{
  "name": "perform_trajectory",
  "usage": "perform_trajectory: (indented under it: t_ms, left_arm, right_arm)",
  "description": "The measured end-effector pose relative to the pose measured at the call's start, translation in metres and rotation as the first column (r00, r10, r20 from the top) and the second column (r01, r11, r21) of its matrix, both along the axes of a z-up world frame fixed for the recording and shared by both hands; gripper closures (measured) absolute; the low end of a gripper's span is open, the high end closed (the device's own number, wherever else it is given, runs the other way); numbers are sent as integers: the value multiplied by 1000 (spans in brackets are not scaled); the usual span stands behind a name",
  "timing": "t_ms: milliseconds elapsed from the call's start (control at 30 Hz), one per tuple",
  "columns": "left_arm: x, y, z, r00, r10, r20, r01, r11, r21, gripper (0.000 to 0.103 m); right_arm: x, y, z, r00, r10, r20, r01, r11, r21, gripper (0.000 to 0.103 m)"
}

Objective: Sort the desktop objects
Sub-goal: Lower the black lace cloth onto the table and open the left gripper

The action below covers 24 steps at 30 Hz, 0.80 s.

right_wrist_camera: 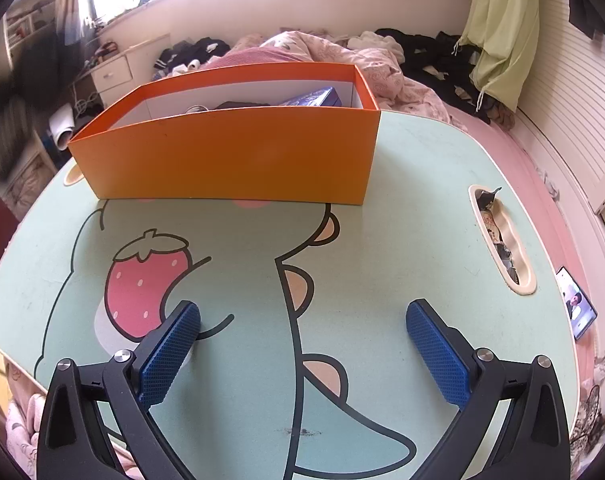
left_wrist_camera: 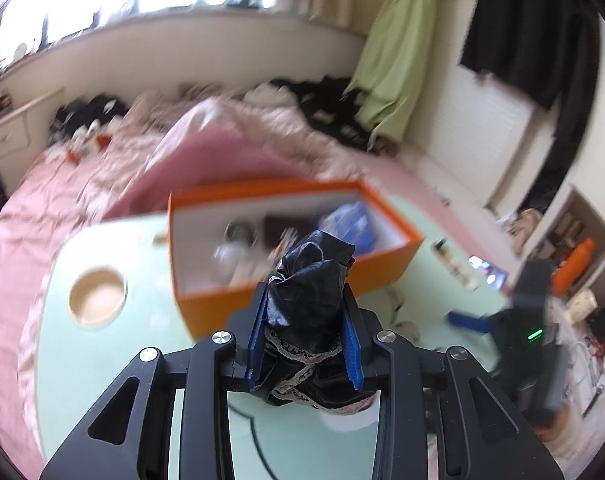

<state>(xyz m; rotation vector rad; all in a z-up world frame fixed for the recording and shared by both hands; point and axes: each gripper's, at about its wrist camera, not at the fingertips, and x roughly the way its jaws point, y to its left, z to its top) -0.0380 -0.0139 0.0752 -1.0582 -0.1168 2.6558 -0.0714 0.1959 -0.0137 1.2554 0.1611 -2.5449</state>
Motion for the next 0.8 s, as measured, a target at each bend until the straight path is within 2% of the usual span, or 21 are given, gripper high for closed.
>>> perform_trajectory:
  t_ms: [100, 167, 200, 233, 267, 333, 400, 533, 600, 700, 800]
  left_arm:
    - [-4, 2, -30, 999, 27, 43, -28, 1000, 12, 64]
    - [-7, 6, -35, 997, 44, 70, -44, 999, 1, 60]
    - [-3, 6, -35, 997, 44, 56, -44, 999, -1, 59]
    - [4, 5, -35, 999, 39, 29, -38, 999, -7, 50]
    - [13, 3, -32, 999, 32, -4, -32, 999, -18, 32]
    - [33, -2, -29, 997, 33, -66, -36, 998, -55, 17]
    - [42, -2, -30, 996, 36, -81, -45, 993, -106, 17]
    - [54, 9, -52, 1000, 31, 4, -30, 974, -226, 17]
    - [53, 17, -64, 999, 38, 19, -32, 965, -260, 17]
    - [52, 21, -69, 998, 67, -3, -66, 970, -236, 13]
    - [46, 16, -69, 996, 89, 23, -83, 979, -184, 9]
  right_arm:
    - [0, 0, 0, 1000, 0, 0, 0, 1000, 0, 0]
    - [0, 0, 0, 1000, 0, 0, 0, 1000, 0, 0]
    - [0, -1, -1, 1000, 0, 0, 0, 1000, 0, 0]
    - [0, -1, -1, 1000, 0, 0, 0, 1000, 0, 0]
    - [0, -1, -1, 1000, 0, -1, 0, 1000, 0, 0]
    - [0, -1, -1, 1000, 0, 0, 0, 1000, 0, 0]
    - [1, -1, -1, 1000, 0, -1, 0, 1000, 0, 0]
    - [1, -1, -1, 1000, 0, -1, 0, 1000, 0, 0]
    - [1, -1, -1, 1000, 0, -1, 0, 1000, -1, 0]
    - [0, 0, -2, 1000, 0, -1, 0, 1000, 1, 0]
    - [1, -1, -2, 1000, -1, -1, 1, 1000, 0, 0]
